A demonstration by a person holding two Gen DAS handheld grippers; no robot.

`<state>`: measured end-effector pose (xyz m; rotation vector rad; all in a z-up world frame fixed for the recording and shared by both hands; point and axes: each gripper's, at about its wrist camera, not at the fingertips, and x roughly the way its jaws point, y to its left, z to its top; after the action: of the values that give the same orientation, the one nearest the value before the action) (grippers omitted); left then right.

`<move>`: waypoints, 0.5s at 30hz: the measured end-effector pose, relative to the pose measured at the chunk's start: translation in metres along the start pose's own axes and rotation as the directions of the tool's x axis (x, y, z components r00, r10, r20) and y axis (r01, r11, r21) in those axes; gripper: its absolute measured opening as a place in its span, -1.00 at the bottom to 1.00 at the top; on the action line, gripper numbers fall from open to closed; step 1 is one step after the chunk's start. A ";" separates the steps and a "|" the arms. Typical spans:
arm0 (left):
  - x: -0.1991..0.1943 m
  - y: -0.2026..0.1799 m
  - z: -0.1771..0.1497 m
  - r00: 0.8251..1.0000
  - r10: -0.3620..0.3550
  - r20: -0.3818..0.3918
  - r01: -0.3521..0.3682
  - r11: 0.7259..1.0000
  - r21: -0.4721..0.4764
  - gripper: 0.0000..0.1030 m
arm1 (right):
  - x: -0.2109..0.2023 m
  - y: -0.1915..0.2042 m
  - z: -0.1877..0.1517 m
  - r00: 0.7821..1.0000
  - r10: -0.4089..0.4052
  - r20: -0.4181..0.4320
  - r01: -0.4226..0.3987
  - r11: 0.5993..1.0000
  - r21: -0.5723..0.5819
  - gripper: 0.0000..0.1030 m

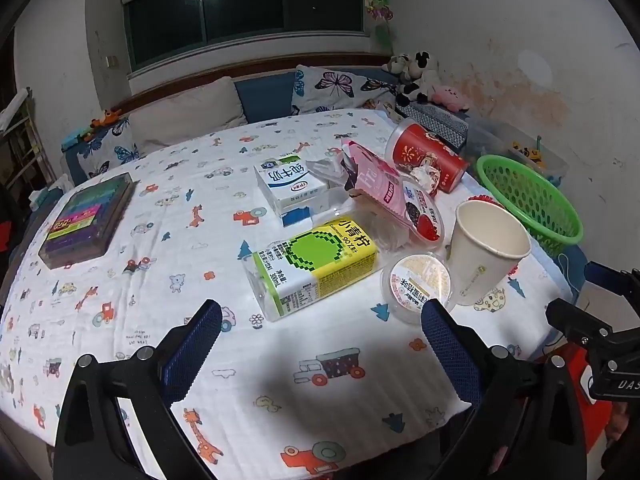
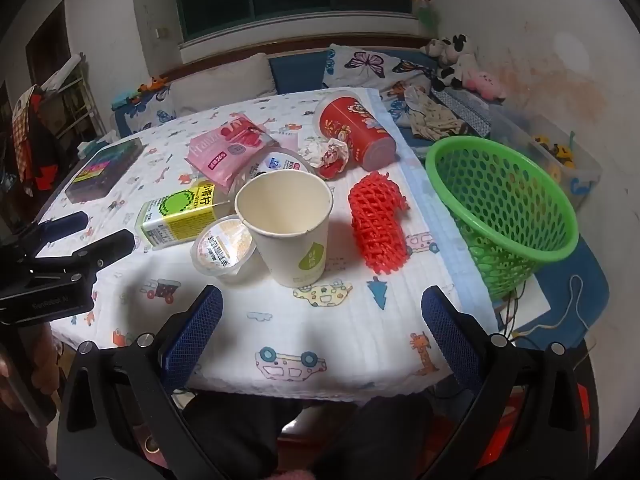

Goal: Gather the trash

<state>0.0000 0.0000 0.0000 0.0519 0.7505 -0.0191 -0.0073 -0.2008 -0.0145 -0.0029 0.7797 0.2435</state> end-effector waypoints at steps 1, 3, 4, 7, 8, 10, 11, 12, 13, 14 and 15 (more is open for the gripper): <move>0.000 0.000 0.000 1.000 0.001 0.002 -0.001 1.000 0.001 0.88 | 0.000 0.000 0.000 1.000 0.000 0.003 0.000 1.000 0.000 0.92; 0.000 0.000 0.000 1.000 0.001 -0.006 -0.001 1.000 0.003 0.88 | 0.000 0.000 0.000 1.000 0.001 0.001 -0.001 1.000 0.001 0.92; 0.000 0.000 0.000 1.000 0.000 -0.007 0.000 1.000 0.003 0.88 | 0.000 0.000 0.000 1.000 -0.001 0.001 0.001 1.000 0.001 0.92; 0.000 0.000 0.000 1.000 0.001 -0.006 -0.001 1.000 0.003 0.88 | 0.000 0.000 0.000 1.000 -0.001 -0.002 0.001 1.000 0.002 0.92; 0.000 0.000 0.000 1.000 0.001 -0.007 -0.001 1.000 0.003 0.88 | 0.000 0.000 0.000 1.000 -0.001 -0.003 0.001 1.000 0.002 0.92; 0.000 0.000 0.000 1.000 0.001 -0.006 -0.001 1.000 0.003 0.88 | 0.000 0.000 0.000 1.000 -0.004 -0.003 0.004 1.000 -0.001 0.92; 0.000 0.000 0.000 1.000 0.001 -0.007 -0.001 1.000 0.003 0.88 | 0.001 0.000 0.001 1.000 -0.002 0.000 0.002 1.000 0.001 0.92; 0.000 0.000 0.000 1.000 0.000 -0.006 0.000 1.000 0.003 0.88 | 0.001 0.000 0.001 1.000 -0.002 0.000 0.002 1.000 0.001 0.92; 0.000 0.000 0.000 1.000 -0.001 -0.007 0.002 1.000 0.002 0.88 | 0.001 0.001 0.002 1.000 -0.002 -0.001 0.002 1.000 0.001 0.92; 0.000 0.000 0.000 1.000 0.001 -0.005 -0.001 1.000 0.003 0.88 | 0.001 0.001 0.002 1.000 -0.002 -0.001 0.002 1.000 0.000 0.92; 0.000 0.000 0.000 1.000 -0.001 -0.005 0.001 1.000 0.003 0.88 | 0.001 0.001 0.001 1.000 -0.003 0.001 0.003 1.000 0.000 0.92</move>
<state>0.0002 -0.0003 0.0000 0.0547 0.7553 -0.0207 -0.0060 -0.1995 -0.0140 -0.0042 0.7789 0.2407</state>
